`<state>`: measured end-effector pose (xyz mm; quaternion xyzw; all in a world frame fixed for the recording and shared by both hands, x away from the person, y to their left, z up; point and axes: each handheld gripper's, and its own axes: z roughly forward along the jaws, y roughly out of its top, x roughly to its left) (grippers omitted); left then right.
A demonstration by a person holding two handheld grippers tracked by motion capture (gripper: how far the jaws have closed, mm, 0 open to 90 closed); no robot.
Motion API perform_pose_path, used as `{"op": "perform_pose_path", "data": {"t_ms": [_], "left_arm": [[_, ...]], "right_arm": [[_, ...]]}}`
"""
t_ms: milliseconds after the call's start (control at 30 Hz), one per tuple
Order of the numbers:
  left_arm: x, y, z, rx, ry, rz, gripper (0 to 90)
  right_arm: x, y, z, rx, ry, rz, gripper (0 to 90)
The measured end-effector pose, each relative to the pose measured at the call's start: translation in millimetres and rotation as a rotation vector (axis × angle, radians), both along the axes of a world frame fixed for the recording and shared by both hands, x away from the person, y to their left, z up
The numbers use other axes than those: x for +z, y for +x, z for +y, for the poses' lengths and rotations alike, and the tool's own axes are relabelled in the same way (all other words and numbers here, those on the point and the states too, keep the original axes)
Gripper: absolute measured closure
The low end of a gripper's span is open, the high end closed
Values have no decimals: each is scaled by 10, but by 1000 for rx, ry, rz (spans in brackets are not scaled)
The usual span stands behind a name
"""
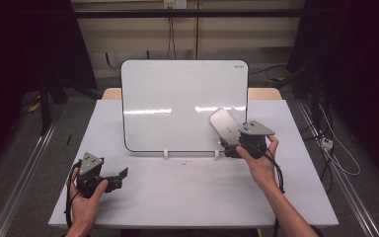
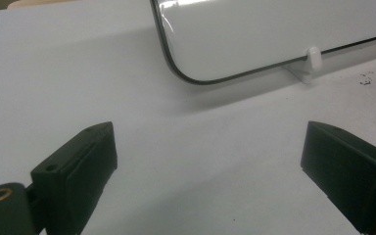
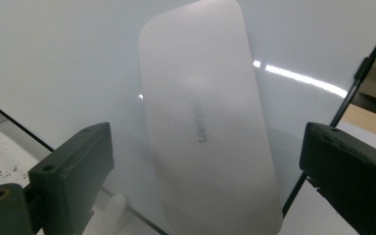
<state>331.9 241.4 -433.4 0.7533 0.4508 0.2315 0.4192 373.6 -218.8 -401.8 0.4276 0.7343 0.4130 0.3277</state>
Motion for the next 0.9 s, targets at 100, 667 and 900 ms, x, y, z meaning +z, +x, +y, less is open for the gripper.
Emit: {"op": "perform_pose_path", "data": {"t_ms": [100,667,900], "left_arm": [[3,11,-1,3,0,-3,63],[4,46,-18,4,-25,-2,61],[8,48,-11,10,-23,-7,62]], "right_arm": [[10,-27,-40,-12,20,5,62],[-3,-328,-299,-57,80,-2,66],[-74,-454,-440,-85,112,21,82]]}}
